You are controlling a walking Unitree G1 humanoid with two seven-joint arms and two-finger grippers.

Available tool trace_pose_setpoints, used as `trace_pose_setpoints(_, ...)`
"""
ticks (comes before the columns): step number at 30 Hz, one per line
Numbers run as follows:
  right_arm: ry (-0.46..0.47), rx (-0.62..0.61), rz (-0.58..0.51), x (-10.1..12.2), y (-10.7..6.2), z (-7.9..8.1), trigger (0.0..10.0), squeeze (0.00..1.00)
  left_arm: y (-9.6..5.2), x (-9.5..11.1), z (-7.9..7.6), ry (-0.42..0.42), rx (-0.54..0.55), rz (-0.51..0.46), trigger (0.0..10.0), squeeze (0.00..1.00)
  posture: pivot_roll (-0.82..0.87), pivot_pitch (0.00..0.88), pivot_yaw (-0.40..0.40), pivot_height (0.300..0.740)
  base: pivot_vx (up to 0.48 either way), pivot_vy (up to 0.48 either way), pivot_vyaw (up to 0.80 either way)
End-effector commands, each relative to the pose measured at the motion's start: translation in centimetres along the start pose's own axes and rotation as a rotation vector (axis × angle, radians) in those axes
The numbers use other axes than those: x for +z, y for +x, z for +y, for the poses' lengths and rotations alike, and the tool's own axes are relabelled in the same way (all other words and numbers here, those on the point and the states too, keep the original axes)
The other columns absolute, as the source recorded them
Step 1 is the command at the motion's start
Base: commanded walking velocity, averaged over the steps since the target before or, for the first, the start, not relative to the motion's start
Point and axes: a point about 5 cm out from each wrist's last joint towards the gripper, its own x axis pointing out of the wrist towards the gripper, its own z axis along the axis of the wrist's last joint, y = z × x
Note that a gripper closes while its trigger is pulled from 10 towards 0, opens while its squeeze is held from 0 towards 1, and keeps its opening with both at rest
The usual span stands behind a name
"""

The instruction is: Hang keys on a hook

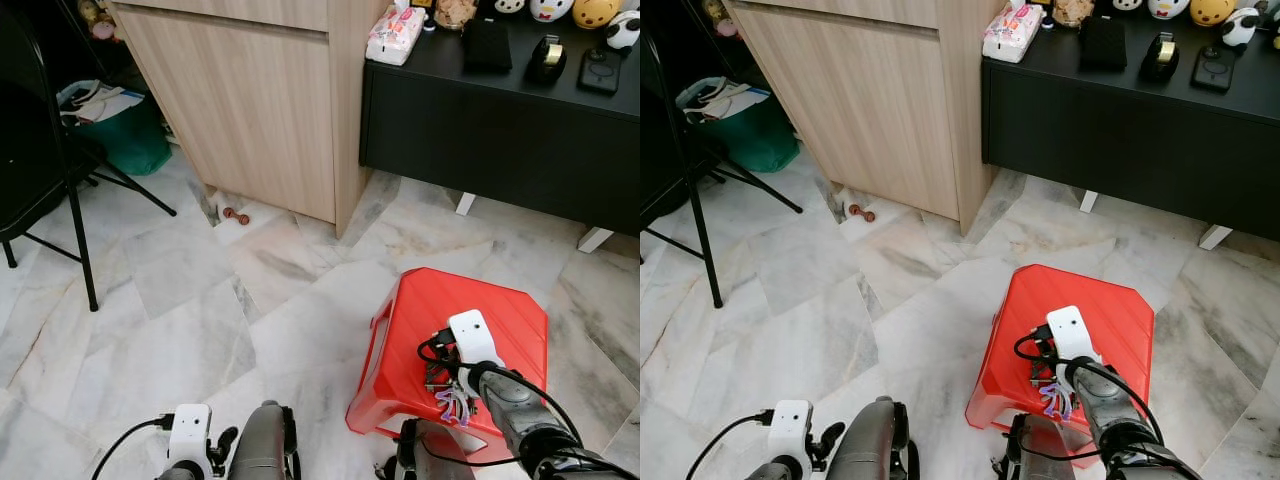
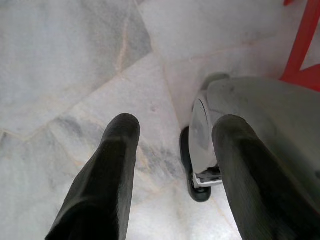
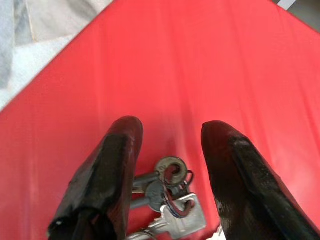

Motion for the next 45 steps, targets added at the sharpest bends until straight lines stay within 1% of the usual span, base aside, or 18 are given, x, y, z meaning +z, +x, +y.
trace_pose_setpoints(1, -0.036, 0.008, 0.040, -1.1, -0.2, 0.3, 10.0, 0.00, -0.6, -1.3, 0.7, -0.003, 0.021, 0.055, 10.0, 0.00, 0.15, 0.189, 0.059, 0.639, 0.000, 0.000, 0.00)
trace_pose_setpoints(7, -0.020, 0.000, 0.050, -1.4, -0.3, 0.2, 10.0, 0.00, -0.5, -1.2, 0.6, -0.004, 0.018, 0.055, 10.0, 0.00, 0.14, 0.177, 0.059, 0.639, 0.000, 0.000, 0.00)
trace_pose_setpoints(12, -0.025, 0.007, 0.050, -1.7, -0.4, 0.4, 10.0, 0.00, -0.5, -1.2, 0.6, 0.002, 0.018, 0.056, 10.0, 0.00, 0.14, 0.171, 0.057, 0.639, 0.000, 0.000, 0.00)
trace_pose_setpoints(13, -0.045, -0.001, 0.065, -2.0, -0.5, 0.3, 10.0, 0.00, -0.5, -1.2, 0.6, 0.001, 0.020, 0.056, 10.0, 0.00, 0.14, 0.166, 0.055, 0.639, 0.000, 0.000, 0.00)
trace_pose_setpoints(15, -0.051, -0.006, 0.072, -2.2, -0.5, 0.2, 10.0, 0.00, -0.5, -1.2, 0.6, 0.000, 0.021, 0.057, 10.0, 0.00, 0.14, 0.165, 0.056, 0.639, 0.000, 0.000, 0.00)
trace_pose_setpoints(28, -0.044, -0.041, 0.109, -3.0, -0.9, -0.3, 10.0, 0.00, -0.4, -1.1, 0.4, -0.005, 0.024, 0.057, 10.0, 0.00, 0.13, 0.154, 0.052, 0.639, 0.000, 0.000, 0.00)
trace_pose_setpoints(36, -0.027, -0.034, 0.148, -4.0, -1.1, -0.1, 10.0, 0.00, -0.4, -1.2, 0.5, -0.009, 0.029, 0.058, 10.0, 0.00, 0.13, 0.165, 0.050, 0.639, 0.000, 0.000, 0.00)
trace_pose_setpoints(38, -0.011, -0.026, 0.152, -4.1, -1.1, 0.1, 10.0, 0.00, -0.4, -1.2, 0.5, -0.009, 0.030, 0.058, 10.0, 0.00, 0.14, 0.166, 0.050, 0.639, 0.000, 0.000, 0.00)
trace_pose_setpoints(45, -0.009, -0.018, 0.156, -4.2, -1.1, 0.4, 10.0, 0.00, -0.5, -1.3, 0.6, -0.009, 0.032, 0.055, 10.0, 0.00, 0.14, 0.171, 0.050, 0.639, 0.000, 0.000, 0.00)
